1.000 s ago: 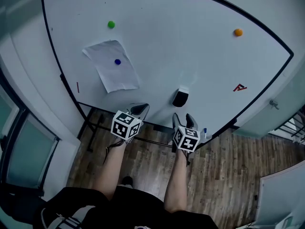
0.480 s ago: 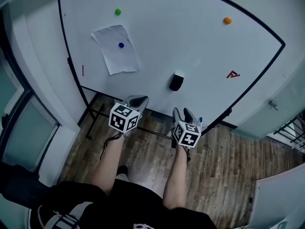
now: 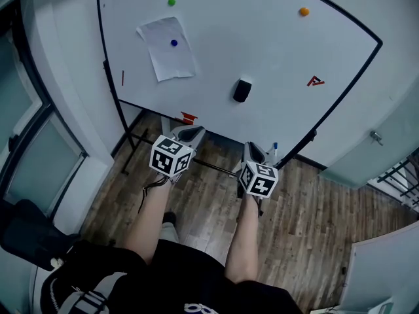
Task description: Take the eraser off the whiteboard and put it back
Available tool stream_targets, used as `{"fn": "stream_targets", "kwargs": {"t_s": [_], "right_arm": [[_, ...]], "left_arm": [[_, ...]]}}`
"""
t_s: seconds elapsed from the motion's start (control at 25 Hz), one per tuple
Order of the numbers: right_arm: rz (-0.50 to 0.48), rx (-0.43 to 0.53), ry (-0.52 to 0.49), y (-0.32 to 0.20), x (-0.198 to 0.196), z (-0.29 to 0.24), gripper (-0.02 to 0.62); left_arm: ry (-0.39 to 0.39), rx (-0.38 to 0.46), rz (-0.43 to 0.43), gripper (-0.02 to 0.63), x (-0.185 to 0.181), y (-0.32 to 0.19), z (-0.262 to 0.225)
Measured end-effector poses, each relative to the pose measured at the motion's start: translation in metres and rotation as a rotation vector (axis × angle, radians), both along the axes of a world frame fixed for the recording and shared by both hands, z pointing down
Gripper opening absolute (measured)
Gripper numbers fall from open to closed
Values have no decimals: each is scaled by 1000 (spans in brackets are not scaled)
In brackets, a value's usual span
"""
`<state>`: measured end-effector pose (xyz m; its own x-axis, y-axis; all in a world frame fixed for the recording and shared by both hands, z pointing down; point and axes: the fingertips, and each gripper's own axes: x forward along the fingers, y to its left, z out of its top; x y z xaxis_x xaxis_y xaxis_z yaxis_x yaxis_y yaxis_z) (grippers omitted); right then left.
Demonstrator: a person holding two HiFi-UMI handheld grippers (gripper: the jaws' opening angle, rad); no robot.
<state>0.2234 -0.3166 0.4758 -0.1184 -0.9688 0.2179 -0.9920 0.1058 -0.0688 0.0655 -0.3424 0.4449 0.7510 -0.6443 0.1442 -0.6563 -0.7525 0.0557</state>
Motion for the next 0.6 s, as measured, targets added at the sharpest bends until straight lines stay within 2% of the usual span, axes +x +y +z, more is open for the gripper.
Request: {"fn": "stream_targets", "kwargs": {"t_s": [0.2,0.6], "right_arm": [[-24,-1,4,41,-6,1,31],[-60,-24,25,99,-19,11,28]], "left_arm": [[5,-2,0,18,-2,42,5],[2,-10,-1,18,-11,96,18]]}}
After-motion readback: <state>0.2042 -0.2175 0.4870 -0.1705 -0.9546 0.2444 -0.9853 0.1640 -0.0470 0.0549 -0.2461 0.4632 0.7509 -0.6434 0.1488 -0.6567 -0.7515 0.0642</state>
